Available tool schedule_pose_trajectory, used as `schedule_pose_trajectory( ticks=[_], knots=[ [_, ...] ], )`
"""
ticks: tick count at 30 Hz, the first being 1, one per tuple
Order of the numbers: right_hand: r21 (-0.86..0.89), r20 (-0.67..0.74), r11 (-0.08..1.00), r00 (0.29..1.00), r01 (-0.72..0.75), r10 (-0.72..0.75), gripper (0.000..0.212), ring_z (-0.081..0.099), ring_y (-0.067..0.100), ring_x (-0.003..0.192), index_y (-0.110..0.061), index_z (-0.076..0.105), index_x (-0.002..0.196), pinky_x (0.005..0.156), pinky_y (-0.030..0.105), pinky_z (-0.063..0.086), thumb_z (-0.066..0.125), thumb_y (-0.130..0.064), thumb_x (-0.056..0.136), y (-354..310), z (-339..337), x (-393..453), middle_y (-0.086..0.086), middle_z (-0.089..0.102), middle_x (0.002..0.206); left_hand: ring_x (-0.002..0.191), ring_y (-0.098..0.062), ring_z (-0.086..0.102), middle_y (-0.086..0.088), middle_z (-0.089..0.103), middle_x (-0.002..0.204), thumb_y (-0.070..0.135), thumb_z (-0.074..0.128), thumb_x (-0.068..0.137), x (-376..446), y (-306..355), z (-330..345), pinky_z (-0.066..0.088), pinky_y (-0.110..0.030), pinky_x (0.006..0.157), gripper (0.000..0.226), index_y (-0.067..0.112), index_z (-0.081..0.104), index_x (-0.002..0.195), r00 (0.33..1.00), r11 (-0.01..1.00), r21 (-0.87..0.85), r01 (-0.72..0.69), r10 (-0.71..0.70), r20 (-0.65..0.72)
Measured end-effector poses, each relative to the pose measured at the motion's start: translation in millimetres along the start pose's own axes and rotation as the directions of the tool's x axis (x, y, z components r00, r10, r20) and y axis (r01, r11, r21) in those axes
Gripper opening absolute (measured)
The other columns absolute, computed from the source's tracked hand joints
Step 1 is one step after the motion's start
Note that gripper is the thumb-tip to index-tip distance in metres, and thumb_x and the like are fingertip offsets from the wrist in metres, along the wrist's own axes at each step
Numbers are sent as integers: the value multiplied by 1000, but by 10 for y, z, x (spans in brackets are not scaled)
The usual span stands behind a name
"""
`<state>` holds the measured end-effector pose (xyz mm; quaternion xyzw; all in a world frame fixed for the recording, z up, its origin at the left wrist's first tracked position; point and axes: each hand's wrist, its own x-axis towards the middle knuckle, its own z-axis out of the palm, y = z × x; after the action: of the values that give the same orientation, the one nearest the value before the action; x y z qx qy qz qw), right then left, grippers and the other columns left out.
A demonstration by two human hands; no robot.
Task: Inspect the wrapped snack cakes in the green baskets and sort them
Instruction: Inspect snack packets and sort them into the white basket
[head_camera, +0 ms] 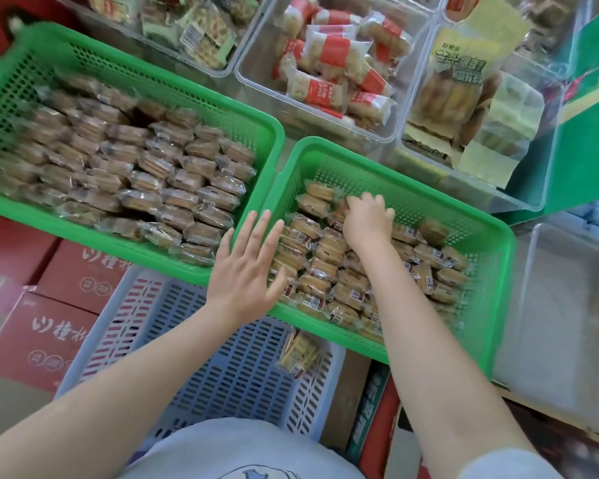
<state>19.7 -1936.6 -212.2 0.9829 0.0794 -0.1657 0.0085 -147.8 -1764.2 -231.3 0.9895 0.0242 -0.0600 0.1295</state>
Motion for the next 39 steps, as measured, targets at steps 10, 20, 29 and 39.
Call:
schedule_pose_trajectory(
  ticks=[10, 20, 29, 39],
  knots=[
    [364, -177, 927, 984, 90, -25, 42, 48, 23, 127, -9, 47, 141, 110, 42, 39, 47, -16, 99, -234, -205, -695, 9, 53, 136, 153, -18, -22, -3, -17, 167, 67, 10, 92, -2, 1, -120, -8, -48, 124, 85, 21, -8, 161, 995, 999, 26, -19, 16, 98],
    [210, 319, 977, 947, -35, -35, 34, 44, 14, 59, -15, 43, 74, 48, 28, 30, 57, -29, 101, -535, 62, -1447, 0, 46, 71, 157, -26, -5, -14, -1, 169, 62, 8, 103, -763, -196, 55, 2, -49, 125, 79, 7, 12, 160, 992, 987, 102, -124, 124, 13],
    [298, 370, 940, 928, -165, 46, 34, 69, 30, 95, 2, 71, 105, 78, 35, 55, 70, -30, 93, -644, 107, -1385, 16, 72, 106, 156, -31, -2, -16, -2, 169, 42, 43, 98, -1034, -228, 102, 5, -48, 125, 82, 7, 4, 161, 991, 986, 101, -131, 131, 11],
    [705, 406, 617, 912, -351, 56, 12, 61, 26, 96, -20, 58, 86, 86, 42, 52, 59, -20, 98, -513, 10, -1572, 3, 64, 103, 151, -25, -27, -10, -30, 162, 37, 45, 97, -1030, -182, 19, -17, -44, 122, 90, 12, -17, 158, 992, 994, 61, -93, 87, 94]
  ],
)
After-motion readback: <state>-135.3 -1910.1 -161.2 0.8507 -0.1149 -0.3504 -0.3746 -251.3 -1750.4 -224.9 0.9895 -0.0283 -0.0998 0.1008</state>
